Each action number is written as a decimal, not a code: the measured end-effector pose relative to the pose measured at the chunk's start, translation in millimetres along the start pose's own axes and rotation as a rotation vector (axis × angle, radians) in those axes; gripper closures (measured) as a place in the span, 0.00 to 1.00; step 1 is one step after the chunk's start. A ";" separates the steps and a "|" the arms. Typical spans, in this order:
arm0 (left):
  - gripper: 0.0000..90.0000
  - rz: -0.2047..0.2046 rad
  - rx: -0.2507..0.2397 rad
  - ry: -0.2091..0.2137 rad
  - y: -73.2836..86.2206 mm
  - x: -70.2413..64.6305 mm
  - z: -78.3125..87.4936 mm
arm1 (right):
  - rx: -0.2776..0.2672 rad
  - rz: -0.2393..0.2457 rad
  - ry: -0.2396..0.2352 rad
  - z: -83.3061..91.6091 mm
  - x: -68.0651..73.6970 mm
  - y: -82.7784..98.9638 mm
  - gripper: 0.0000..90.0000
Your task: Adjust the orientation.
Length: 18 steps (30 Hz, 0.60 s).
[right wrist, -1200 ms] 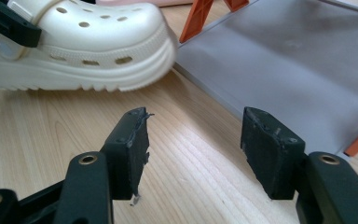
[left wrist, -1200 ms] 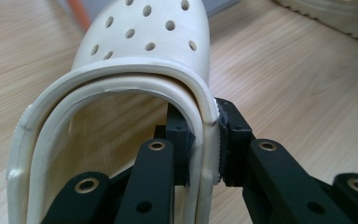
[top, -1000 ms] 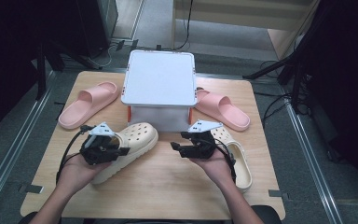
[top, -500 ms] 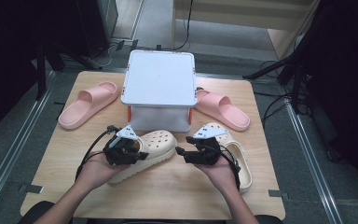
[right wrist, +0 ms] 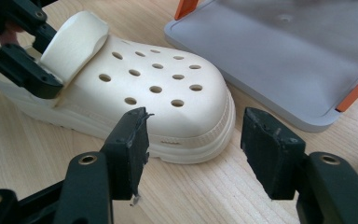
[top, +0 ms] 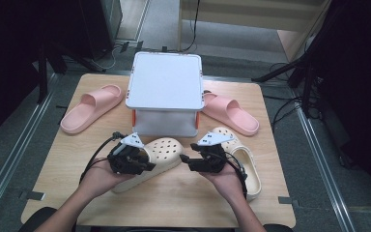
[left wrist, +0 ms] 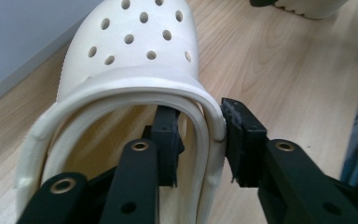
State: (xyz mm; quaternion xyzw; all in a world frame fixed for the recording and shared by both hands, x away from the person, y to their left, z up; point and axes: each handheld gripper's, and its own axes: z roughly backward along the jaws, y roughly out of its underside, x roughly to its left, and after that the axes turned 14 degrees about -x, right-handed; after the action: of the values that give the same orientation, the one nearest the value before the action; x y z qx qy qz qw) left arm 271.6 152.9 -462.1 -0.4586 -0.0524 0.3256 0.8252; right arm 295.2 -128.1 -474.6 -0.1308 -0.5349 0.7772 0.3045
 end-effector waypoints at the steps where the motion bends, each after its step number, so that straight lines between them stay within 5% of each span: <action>1: 0.70 -0.002 0.002 -0.001 -0.8 -0.1 2.6 | -0.001 -0.002 0.000 0.1 0.1 0.0 0.47; 12: 0.84 0.005 -0.094 -0.050 -11.5 18.5 56.7 | -0.019 -0.023 -0.006 -1.4 3.0 1.2 0.57; 18: 0.93 0.033 -0.074 -0.122 0.2 51.2 52.1 | -0.017 -0.055 -0.009 -8.8 9.3 7.6 0.78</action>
State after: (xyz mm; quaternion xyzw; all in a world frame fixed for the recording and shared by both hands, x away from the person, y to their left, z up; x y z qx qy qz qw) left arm 291.5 220.6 -443.2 -0.4689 -0.1070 0.3644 0.7974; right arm 290.1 -117.6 -483.8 -0.1149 -0.5464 0.7645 0.3221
